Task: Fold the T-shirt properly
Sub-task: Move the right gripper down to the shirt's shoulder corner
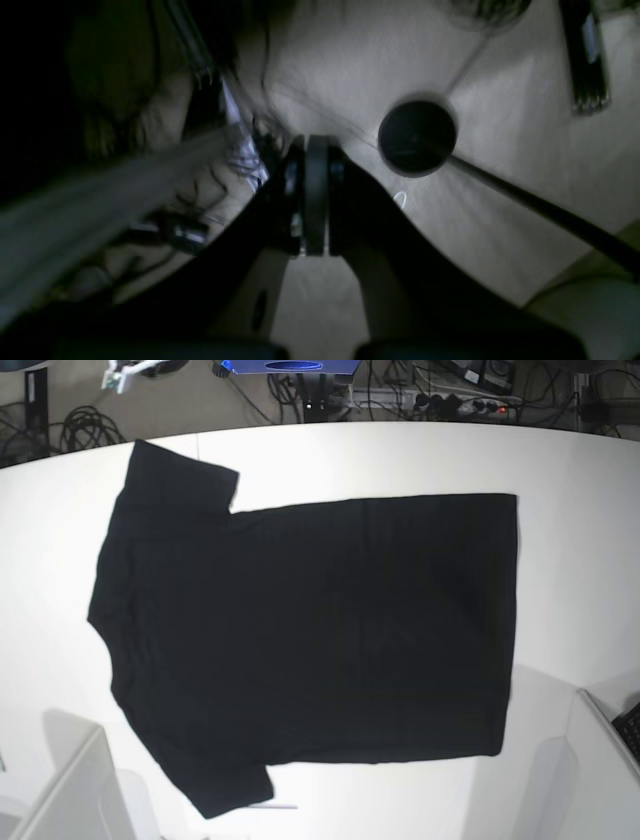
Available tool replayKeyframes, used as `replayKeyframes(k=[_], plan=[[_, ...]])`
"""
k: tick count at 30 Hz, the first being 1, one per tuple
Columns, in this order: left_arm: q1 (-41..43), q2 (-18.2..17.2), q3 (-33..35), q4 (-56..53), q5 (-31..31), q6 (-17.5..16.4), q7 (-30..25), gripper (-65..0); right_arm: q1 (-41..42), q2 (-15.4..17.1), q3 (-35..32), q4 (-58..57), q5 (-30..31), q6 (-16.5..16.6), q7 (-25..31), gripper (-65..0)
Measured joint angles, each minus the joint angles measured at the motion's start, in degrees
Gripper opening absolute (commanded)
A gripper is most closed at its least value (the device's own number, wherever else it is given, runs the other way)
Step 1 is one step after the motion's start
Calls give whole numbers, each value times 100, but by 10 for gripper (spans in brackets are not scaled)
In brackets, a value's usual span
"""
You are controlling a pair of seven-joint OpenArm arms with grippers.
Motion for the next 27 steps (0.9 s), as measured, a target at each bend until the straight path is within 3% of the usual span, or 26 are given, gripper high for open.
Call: replayKeyframes(k=[3, 8, 13, 17, 18, 20, 22, 23, 25, 27], plan=[[149, 35, -293, 404, 11, -20, 66, -650, -190, 0, 372, 647, 258, -22, -195, -650], [396, 501, -1239, 1128, 50, -35, 107, -650, -245, 13, 828, 1617, 704, -26, -219, -650], [455, 511, -1762, 1692, -4, 9, 92, -650, -179, 31, 839, 2243, 1161, -31, -256, -650], [442, 564, -1790, 1976, 0, -20, 105, -650, 280, 85, 841, 2323, 1967, -26, -1040, -650], [437, 579, -1781, 2024, 9, -24, 87, -650, 376, 186, 855, 2319, 2188, -22, -1314, -626], [415, 562, -1777, 2129, -24, -11, 111, -650, 581, 400, 933, 2312, 2656, -28, -1862, -519], [411, 538, -1775, 2286, -417, -4, 216, -650, 820, 516, 1005, 2308, 2997, -48, -2129, -482], [409, 535, -1775, 2363, -664, -15, 310, -589, 927, 538, 1064, 2306, 3169, -46, -2326, -483], [348, 507, -1784, 2457, -1187, -15, 595, -393, 1198, 516, 1196, 2291, 3294, -46, -2516, -477], [162, 496, -1794, 2459, -1561, -13, 743, -237, 1506, 516, 1335, 2282, 3298, -46, -2850, -477]])
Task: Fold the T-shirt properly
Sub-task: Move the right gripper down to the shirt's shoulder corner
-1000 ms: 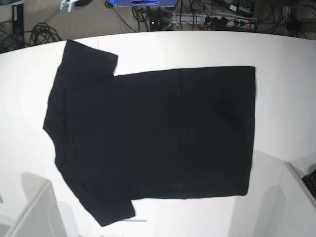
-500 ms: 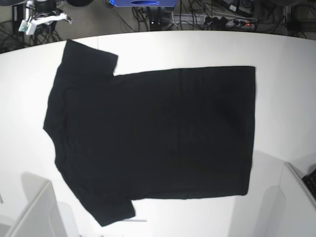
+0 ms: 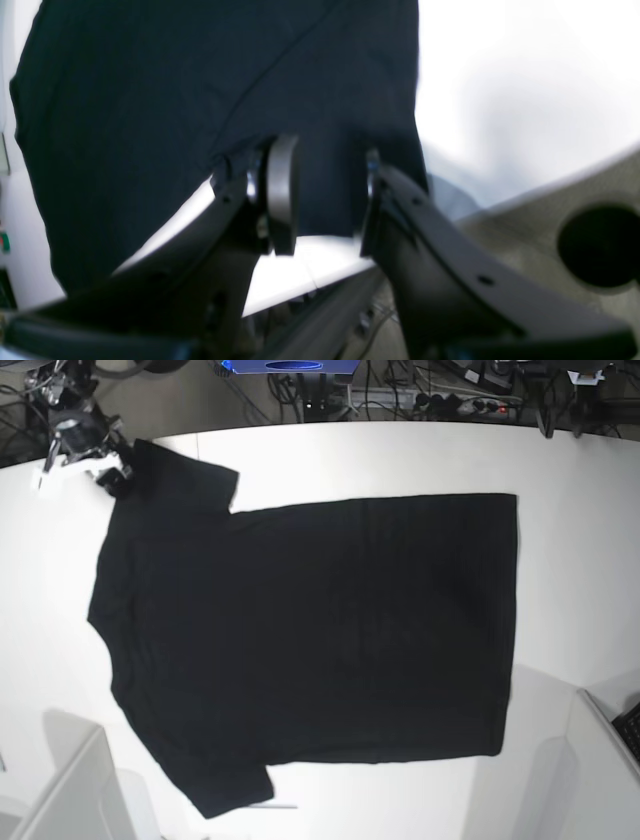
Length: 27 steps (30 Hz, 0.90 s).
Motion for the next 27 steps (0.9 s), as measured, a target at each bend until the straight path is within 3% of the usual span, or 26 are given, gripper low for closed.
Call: replayKeyframes(k=[3, 10, 16, 18, 22, 24, 27], plan=[[-35, -96, 11, 0, -109, -26, 11, -133, 511, -11, 262, -282, 59, 13, -658, -476], [-153, -162, 7, -4, -153, -24, 9, -173, 1270, -61, 1038, -883, 55, 11, -1725, -476], [-385, -205, 4, -11, -125, -22, 28, -196, 1574, -68, 1338, -1290, 46, 20, -2122, -477], [-424, -199, -72, -7, 181, -39, 31, -229, 1569, -76, 1342, -1309, 11, 17, -2175, -473], [-505, -160, -420, -11, 946, 0, 11, -288, 1602, -72, 1325, -1303, 37, 20, -2175, -357], [-684, -85, -415, -11, 970, 11, 24, -288, 1591, -74, 1292, -1303, 37, 20, -2201, -308], [-691, -83, -382, -7, 1019, -90, 28, -285, 1593, -68, 1294, -1303, 37, 17, -2197, -297]])
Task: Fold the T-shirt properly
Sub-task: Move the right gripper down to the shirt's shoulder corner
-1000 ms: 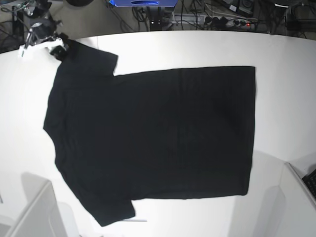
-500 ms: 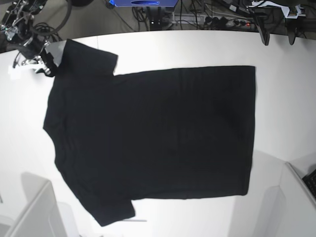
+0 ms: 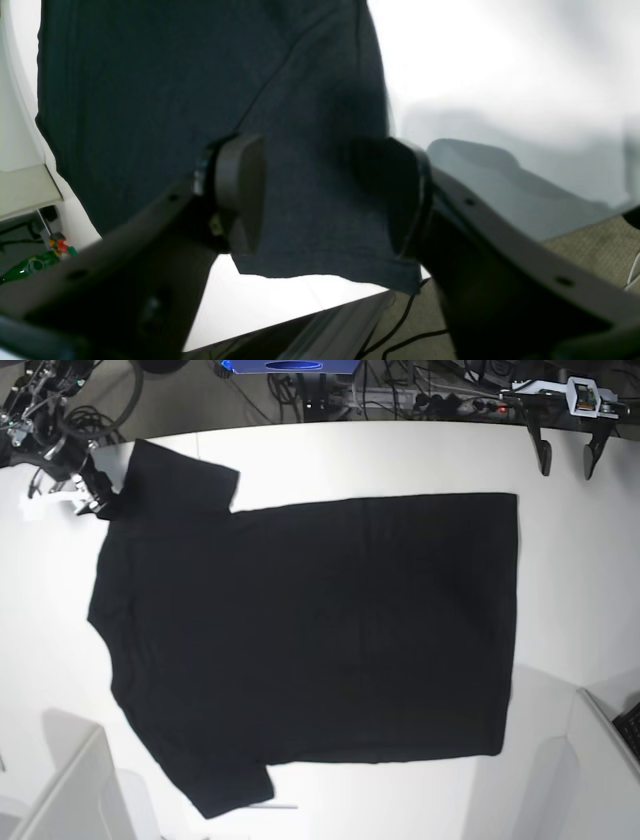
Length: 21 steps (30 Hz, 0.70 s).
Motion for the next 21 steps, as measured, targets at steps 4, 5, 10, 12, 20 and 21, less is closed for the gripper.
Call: replayKeyframes(k=[4, 5, 10, 12, 20, 21], plan=[[0, -22, -13, 26, -131, 61, 321, -194, 0, 26, 0, -2, 2, 0, 13, -297], [-2, -15, -13, 55, -404, 59, 599, -166, 15, 26, 2, -7, -28, 0, 13, -296], [-216, -240, -31, 26, -1659, -247, 1143, -143, 258, 76, -4, -426, -35, 4, 74, -296], [-243, -306, -52, -24, -1659, -527, 1145, -151, 317, 186, -15, -719, -44, 7, 48, -297], [-525, -273, -356, -308, -1668, -649, 1180, -155, 415, 446, -15, -1333, -597, 841, 402, -302], [-555, -267, -352, -315, -1668, -654, 1178, -155, 413, 439, -17, -1327, -638, 852, 409, -302]])
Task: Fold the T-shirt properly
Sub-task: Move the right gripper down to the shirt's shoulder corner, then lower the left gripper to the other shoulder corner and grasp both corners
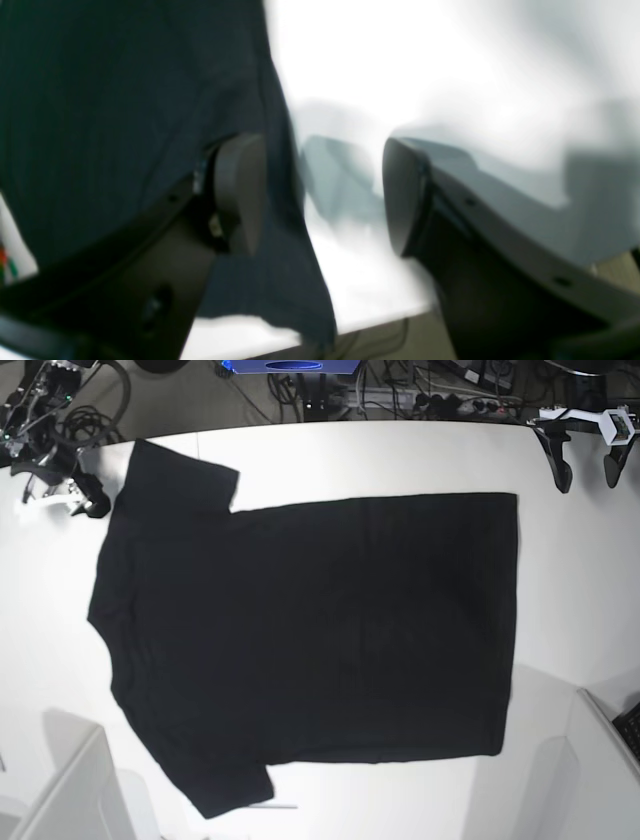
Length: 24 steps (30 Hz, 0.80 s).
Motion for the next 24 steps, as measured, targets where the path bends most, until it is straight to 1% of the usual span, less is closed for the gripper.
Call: replayKeyframes(k=[1, 2, 3, 5, 6, 8, 9, 10, 11, 13, 14, 16, 18, 20, 21, 24], plan=[[-31, 7, 15, -13, 0, 2, 0, -155, 13, 2, -44, 0, -109, 37, -7, -302], [-50, 13, 26, -37, 2, -37, 0, -155, 4, 17, -160, 11, -205, 170, 87, -303], [-52, 13, 42, -50, 0, -42, 7, -155, -9, 17, -273, 9, -221, 372, 131, -303], [-85, 17, 55, -70, 0, -31, 2, -155, -107, 13, -505, 13, -105, 656, 232, -305], [-133, 17, 57, -105, -22, 0, 9, -155, -151, -20, -577, 24, -50, 688, 264, -314], [-208, 13, 68, -125, -20, -4, 22, -155, -216, -105, -623, 37, -46, 695, 409, -347], [-208, 11, 66, -127, -17, -35, 116, -155, -267, -111, -664, 42, -37, 706, 487, -353], [-214, 11, 66, -127, -39, -33, 356, -155, -295, -125, -678, 50, -55, 710, 564, -359], [-271, 26, 63, -133, -212, -31, 699, -155, -304, -138, -675, 50, -87, 730, 595, -362], [-483, 61, 48, -214, -704, 2, 1119, -151, -304, -140, -678, 48, -120, 748, 599, -365], [-597, 46, 31, -284, -929, -7, 1294, -150, -310, -142, -678, 48, -116, 748, 605, -365], [-719, -4, 26, -382, -1095, -15, 1447, -146, -352, -140, -678, 59, -109, 750, 621, -366], [-841, 2, 52, -431, -1093, 26, 1506, -145, -376, -109, -750, 61, -114, 752, 671, -366], [-988, 26, 79, -446, -1095, -13, 1604, -145, -420, -70, -957, 76, -111, 750, 780, -366], [-1054, 37, 79, -444, -1097, -15, 1735, -145, -437, -83, -1019, 94, -90, 752, 815, -366], [-1329, 46, 76, -457, -1113, 22, 2387, -145, -448, -94, -1088, 96, -50, 774, 807, -372]])
